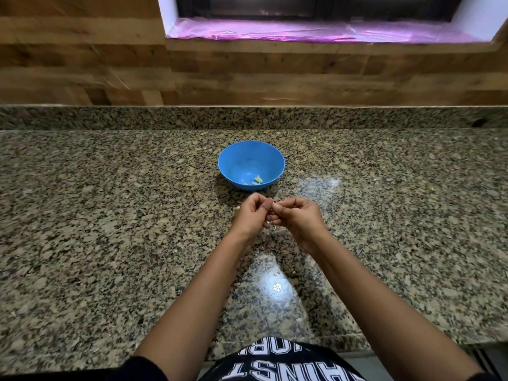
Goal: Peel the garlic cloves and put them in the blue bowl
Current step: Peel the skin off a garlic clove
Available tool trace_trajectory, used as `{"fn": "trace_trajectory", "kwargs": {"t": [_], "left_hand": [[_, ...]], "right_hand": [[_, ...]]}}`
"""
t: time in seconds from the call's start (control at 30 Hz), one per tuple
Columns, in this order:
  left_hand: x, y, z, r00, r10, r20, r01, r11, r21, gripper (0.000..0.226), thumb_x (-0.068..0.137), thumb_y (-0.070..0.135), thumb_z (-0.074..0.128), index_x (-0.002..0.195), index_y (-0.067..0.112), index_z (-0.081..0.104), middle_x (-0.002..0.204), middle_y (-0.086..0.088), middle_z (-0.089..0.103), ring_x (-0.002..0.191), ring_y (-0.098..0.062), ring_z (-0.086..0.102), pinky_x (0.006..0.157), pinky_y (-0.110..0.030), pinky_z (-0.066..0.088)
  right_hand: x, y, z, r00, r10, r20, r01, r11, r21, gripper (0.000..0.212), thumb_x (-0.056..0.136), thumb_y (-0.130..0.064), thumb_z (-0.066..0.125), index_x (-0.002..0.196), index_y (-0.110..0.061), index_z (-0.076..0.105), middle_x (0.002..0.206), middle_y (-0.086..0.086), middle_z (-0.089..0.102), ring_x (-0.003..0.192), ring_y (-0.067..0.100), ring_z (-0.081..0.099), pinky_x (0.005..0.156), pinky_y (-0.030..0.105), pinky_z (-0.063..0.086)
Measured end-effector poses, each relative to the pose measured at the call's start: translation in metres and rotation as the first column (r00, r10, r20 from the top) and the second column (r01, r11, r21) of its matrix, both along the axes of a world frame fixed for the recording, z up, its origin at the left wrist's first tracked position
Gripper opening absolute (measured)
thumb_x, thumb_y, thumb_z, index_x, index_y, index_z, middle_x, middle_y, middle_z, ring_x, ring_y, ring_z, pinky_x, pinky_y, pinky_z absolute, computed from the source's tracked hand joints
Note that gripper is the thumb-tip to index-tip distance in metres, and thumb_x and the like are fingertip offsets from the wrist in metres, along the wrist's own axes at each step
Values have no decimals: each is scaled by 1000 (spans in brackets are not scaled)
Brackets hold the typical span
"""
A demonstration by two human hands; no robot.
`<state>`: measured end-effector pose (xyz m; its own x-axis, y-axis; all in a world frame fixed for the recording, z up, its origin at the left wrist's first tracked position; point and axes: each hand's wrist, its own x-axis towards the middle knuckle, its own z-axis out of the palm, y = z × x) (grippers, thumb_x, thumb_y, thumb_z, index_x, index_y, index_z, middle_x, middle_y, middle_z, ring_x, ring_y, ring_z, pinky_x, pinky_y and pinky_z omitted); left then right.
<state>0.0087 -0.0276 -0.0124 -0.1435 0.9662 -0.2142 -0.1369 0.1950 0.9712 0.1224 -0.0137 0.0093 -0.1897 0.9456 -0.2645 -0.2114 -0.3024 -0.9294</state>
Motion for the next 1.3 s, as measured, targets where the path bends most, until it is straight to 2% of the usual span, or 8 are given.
{"fn": "trace_trajectory", "kwargs": {"t": [0.17,0.3,0.4,0.63,0.77,1.0,1.2,1.3], "left_hand": [[5,-1,5,987,15,160,-13,1000,-14,22,100,7,40,79,10,45,64,-4,52,49,-9,42,48,-21,33],[6,-1,11,1000,-6,24,4,996,91,18,97,3,44,80,9,45,65,-4,50,47,-4,45,46,-16,37],[6,0,9,999,-45,-26,47,996,70,15,97,6,45,83,10,47,67,-3,50,52,-6,45,50,-17,39],[23,-12,-28,989,138,48,-133,986,-100,9,92,11,57,87,3,58,74,-11,62,56,-15,57,56,-26,50],[25,-18,-32,983,177,48,-170,978,-121,12,92,6,56,81,7,60,75,-11,65,63,-19,59,66,-32,53],[16,-21,-23,985,153,81,-148,987,-70,15,90,-1,56,78,7,58,68,-4,61,47,-2,58,51,-16,51],[6,-20,-17,903,161,398,-112,983,-143,15,85,-10,58,94,1,55,78,-15,67,57,-17,65,59,-26,56],[1,-18,-10,909,176,377,-111,976,-188,26,82,-11,61,94,6,47,83,-16,62,58,-17,62,53,-21,54]], "right_hand": [[1,-5,3,962,-3,273,-56,976,210,12,84,5,62,75,2,55,63,12,59,52,15,56,51,24,51],[1,-6,3,986,-34,-163,16,994,-107,13,87,11,50,78,2,52,65,14,55,48,14,54,44,19,46],[6,-5,0,975,-16,-220,-23,984,-176,14,89,11,46,80,4,54,66,13,57,50,13,55,46,17,47],[19,-9,-15,965,126,228,-129,992,-3,9,88,6,54,88,14,58,67,18,61,50,16,61,53,21,55],[21,-11,-20,939,143,313,-148,989,-6,16,91,6,51,96,20,55,69,18,61,55,19,59,51,19,53],[13,-9,-16,978,97,184,-71,988,-140,22,93,7,44,73,4,53,59,17,59,43,16,60,44,20,51],[6,-6,-18,865,102,491,-148,987,56,16,94,-3,49,80,-7,55,70,10,60,56,15,58,59,30,54],[5,-3,-19,798,72,598,-169,980,108,12,94,-6,50,85,-11,57,79,9,63,62,15,60,62,32,54]]}}
